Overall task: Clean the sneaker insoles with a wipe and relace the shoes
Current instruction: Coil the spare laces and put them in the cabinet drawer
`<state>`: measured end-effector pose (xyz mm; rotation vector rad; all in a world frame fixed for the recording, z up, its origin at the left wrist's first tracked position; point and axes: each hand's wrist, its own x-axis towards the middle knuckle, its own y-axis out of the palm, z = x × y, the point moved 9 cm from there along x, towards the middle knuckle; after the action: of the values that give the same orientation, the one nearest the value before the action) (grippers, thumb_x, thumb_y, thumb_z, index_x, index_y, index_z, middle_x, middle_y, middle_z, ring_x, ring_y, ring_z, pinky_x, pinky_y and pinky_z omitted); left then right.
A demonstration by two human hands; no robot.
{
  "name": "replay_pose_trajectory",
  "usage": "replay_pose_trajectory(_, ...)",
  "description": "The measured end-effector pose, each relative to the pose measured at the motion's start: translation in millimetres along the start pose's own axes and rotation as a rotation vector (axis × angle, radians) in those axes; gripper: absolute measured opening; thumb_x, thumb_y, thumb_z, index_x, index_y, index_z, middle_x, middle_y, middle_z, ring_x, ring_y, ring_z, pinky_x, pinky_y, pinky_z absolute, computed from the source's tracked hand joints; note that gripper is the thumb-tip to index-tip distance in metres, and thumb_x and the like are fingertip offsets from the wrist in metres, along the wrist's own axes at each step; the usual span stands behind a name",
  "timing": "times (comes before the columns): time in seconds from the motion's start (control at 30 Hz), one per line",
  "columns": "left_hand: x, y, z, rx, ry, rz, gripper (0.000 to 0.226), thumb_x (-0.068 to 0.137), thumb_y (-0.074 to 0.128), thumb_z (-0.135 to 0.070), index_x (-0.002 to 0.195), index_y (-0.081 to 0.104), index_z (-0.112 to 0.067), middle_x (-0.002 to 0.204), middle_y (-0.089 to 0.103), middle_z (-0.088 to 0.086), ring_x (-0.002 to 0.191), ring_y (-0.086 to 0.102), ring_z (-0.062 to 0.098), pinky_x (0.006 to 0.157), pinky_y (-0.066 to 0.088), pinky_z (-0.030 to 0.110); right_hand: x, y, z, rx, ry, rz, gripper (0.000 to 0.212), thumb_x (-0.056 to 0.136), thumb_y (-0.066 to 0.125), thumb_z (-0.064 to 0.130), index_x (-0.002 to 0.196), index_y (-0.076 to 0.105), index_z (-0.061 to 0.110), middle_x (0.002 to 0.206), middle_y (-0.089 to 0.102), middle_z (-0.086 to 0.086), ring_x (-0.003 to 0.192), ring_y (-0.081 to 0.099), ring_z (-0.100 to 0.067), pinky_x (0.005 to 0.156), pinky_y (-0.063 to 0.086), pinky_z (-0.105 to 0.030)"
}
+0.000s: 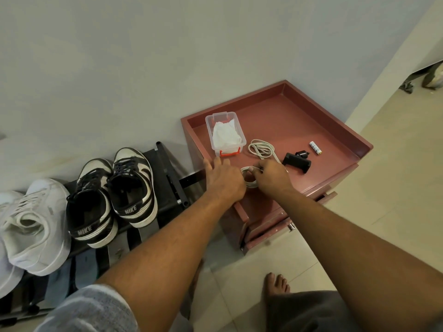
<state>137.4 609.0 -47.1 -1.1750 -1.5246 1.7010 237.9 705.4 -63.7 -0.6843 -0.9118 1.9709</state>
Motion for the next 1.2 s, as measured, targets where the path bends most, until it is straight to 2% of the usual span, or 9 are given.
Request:
replay_pose_trajectory(0.1, 2, 1, -1, 0.057, 0.003, 0.001, 0.04, 0.101, 0.054, -0.035, 0.134, 0.069, -0.018, 0.157, 0.046, 0.015, 0.154, 0.026, 0.04, 0.126, 0.007, 0.071, 1, 2, 1, -0.038, -0.023, -0.041, 0.018, 0.099, 0.065, 0.025, 0.099, 0.08, 0.015, 0.098, 0.077, -0.007, 0.092, 0.068, -0.027, 0.077, 0.052, -0.034)
replay_pose_trajectory(0.27, 0, -2, -5, 0.15, 0.031, -0.019, 0.038, 0.1, 0.056, -0.036, 0.131, 0.07, -0.02, 0.157, 0.049, 0.014, 0.157, 0.022, 0.043, 0.125, 0.004, 0.072, -1, 3, -2, -0.074, -0.042, -0.074, 0.018, 0.098, 0.065, 0.024, 0.101, 0.08, 0.015, 0.099, 0.077, -0.009, 0.09, 0.068, -0.029, 0.079, 0.054, -0.037)
replay_pose_trajectory(0.5, 0, -8, -5, 0.164, 0.043, -0.049, 0.036, 0.099, 0.059, -0.033, 0.129, 0.07, -0.019, 0.143, 0.062, 0.009, 0.152, 0.033, 0.04, 0.125, 0.009, 0.07, -3, -1, -3, -0.101, -0.057, -0.108, 0.018, 0.097, 0.066, 0.029, 0.104, 0.08, 0.02, 0.099, 0.078, -0.006, 0.092, 0.069, -0.028, 0.079, 0.055, -0.037)
replay_pose_trajectory(0.7, -1, -14, -9, 0.184, 0.071, -0.058, 0.032, 0.099, 0.06, -0.034, 0.125, 0.071, -0.021, 0.135, 0.066, 0.005, 0.144, 0.043, 0.035, 0.124, 0.013, 0.068, -7, -10, 3, -0.188, -0.11, -0.136, 0.019, 0.093, 0.069, 0.038, 0.091, 0.078, 0.021, 0.086, 0.074, -0.003, 0.08, 0.067, -0.025, 0.069, 0.057, -0.038)
replay_pose_trajectory(0.83, -1, -13, -11, 0.236, 0.071, -0.045, 0.034, 0.1, 0.061, -0.039, 0.128, 0.07, -0.022, 0.137, 0.065, 0.006, 0.142, 0.046, 0.033, 0.124, 0.016, 0.064, -7, -17, 1, -0.241, -0.108, -0.14, 0.023, 0.092, 0.074, 0.04, 0.103, 0.08, 0.02, 0.096, 0.076, -0.004, 0.09, 0.07, -0.028, 0.077, 0.059, -0.039)
replay_pose_trajectory(0.93, 1, -12, -8, 0.217, 0.045, -0.048, 0.04, 0.105, 0.055, -0.047, 0.131, 0.069, -0.02, 0.139, 0.064, 0.006, 0.142, 0.047, 0.033, 0.124, 0.017, 0.063, -8, -19, -1, -0.304, -0.129, -0.146, 0.025, 0.091, 0.074, 0.041, 0.099, 0.08, 0.018, 0.094, 0.076, -0.007, 0.092, 0.069, -0.032, 0.075, 0.058, -0.039)
replay_pose_trajectory(1.0, 2, -15, -6, 0.182, 0.024, -0.069, 0.045, 0.106, 0.052, -0.055, 0.128, 0.07, -0.019, 0.135, 0.067, 0.006, 0.138, 0.051, 0.031, 0.123, 0.02, 0.06, -8, -19, -3, -0.313, -0.125, -0.136, 0.025, 0.092, 0.073, 0.042, 0.096, 0.081, 0.018, 0.092, 0.077, -0.006, 0.09, 0.069, -0.03, 0.073, 0.058, -0.037)
replay_pose_trajectory(1.1, 2, -18, -6, 0.14, 0.005, -0.112, 0.047, 0.103, 0.054, -0.061, 0.114, 0.072, -0.02, 0.117, 0.073, 0.002, 0.125, 0.059, 0.027, 0.119, 0.027, 0.055, -9, -19, -3, -0.285, -0.103, -0.131, 0.024, 0.092, 0.073, 0.04, 0.096, 0.081, 0.018, 0.092, 0.077, -0.005, 0.09, 0.07, -0.029, 0.074, 0.059, -0.037)
replay_pose_trajectory(1.2, 0, -24, -9, 0.106, 0.008, -0.192, 0.036, 0.103, 0.058, -0.053, 0.103, 0.073, -0.02, 0.104, 0.074, 0.001, 0.111, 0.062, 0.024, 0.112, 0.033, 0.051, -8, -21, -3, -0.243, -0.095, -0.14, 0.023, 0.089, 0.077, 0.04, 0.096, 0.081, 0.018, 0.092, 0.077, -0.004, 0.09, 0.071, -0.028, 0.076, 0.059, -0.038)
